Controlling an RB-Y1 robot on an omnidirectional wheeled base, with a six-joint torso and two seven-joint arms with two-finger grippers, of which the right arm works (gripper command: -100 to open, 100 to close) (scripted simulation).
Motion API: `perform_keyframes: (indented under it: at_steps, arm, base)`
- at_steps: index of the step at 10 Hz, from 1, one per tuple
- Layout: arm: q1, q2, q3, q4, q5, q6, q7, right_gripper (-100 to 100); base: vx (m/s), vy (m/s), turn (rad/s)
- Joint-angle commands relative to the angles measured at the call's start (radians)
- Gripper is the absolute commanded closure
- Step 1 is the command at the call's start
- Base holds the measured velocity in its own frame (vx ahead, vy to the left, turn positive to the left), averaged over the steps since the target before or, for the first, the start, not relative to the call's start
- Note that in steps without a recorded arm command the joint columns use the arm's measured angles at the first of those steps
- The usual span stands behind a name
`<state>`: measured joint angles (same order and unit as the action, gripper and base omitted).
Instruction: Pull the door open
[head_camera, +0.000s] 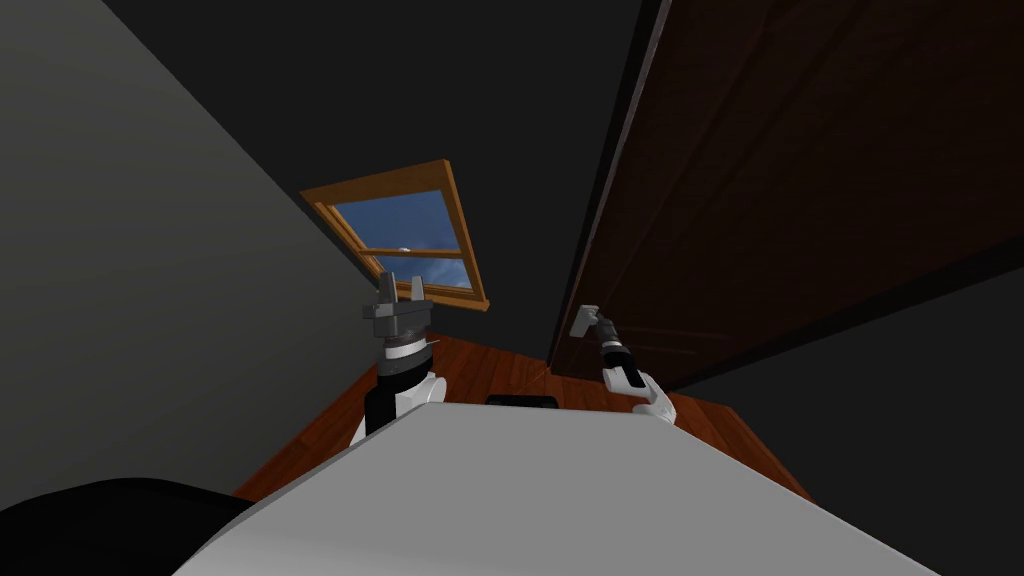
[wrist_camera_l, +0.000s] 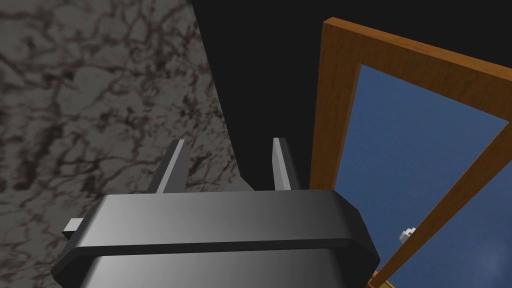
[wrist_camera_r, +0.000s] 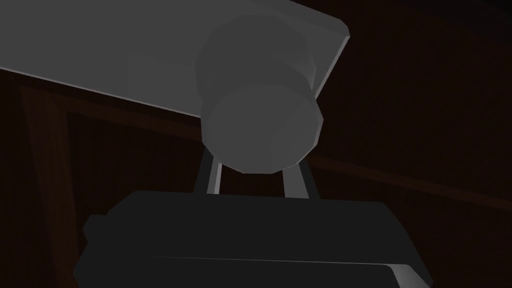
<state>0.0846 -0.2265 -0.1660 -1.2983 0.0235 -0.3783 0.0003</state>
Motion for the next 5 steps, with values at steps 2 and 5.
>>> perform_keyframes:
  at_steps: [2, 5]
  arm:
    - [-0.005, 0.008, 0.022, 0.001, -0.040, -0.006, -0.070, 100]
    - [-0.003, 0.006, 0.031, -0.002, -0.095, -0.002, -0.139, 100]
  base:
    - [-0.039, -0.015, 0.031]
    - [-0.048, -0.028, 0.075]
